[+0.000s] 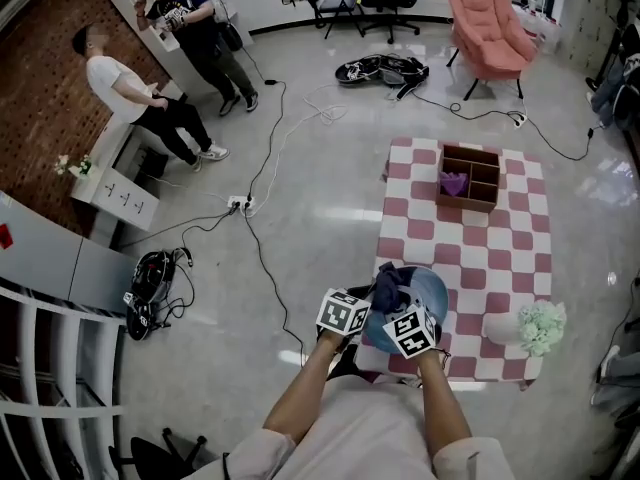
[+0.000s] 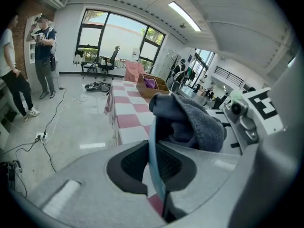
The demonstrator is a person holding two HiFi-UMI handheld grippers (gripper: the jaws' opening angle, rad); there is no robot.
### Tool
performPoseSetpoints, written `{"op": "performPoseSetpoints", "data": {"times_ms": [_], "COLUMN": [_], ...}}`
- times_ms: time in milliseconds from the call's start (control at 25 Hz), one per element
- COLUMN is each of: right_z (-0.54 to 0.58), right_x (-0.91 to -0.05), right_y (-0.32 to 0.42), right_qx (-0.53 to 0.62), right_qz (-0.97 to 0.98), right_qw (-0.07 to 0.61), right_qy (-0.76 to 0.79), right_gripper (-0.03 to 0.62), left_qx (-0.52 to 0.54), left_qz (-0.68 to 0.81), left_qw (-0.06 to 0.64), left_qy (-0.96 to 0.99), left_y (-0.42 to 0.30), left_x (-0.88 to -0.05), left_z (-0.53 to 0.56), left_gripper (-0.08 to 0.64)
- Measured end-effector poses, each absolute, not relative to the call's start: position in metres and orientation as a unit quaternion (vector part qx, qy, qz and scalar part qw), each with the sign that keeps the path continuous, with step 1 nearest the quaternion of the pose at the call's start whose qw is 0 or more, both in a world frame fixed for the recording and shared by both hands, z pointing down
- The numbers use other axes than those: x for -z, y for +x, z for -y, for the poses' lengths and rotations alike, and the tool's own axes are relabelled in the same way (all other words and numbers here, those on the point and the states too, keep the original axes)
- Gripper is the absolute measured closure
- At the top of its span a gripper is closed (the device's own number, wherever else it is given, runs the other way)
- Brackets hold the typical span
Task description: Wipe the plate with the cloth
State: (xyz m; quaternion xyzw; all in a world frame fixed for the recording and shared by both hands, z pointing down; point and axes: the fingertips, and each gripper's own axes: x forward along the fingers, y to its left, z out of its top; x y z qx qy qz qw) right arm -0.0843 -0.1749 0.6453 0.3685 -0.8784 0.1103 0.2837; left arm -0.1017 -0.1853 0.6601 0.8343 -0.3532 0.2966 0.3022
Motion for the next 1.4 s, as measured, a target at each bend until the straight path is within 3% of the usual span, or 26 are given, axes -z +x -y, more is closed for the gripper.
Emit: {"op": "performPoseSetpoints", "data": {"times_ms": [1400], "right_z": [0.209], "right_x": [-0.664], "right_y": [-0.061], "right_qx": [-0.136], "right_qz": [0.876], "right_qw": [0.277], "right_qy": [0.372], "right_gripper": [0.506], "left_qx": [-0.331], "left_qz": [0.390], "left_qw": [0.294], "left_qy": [0.807], "left_y": [-0.104], "left_x": [-0.662], "left_z": [0.179], "left_gripper": [0.534]}}
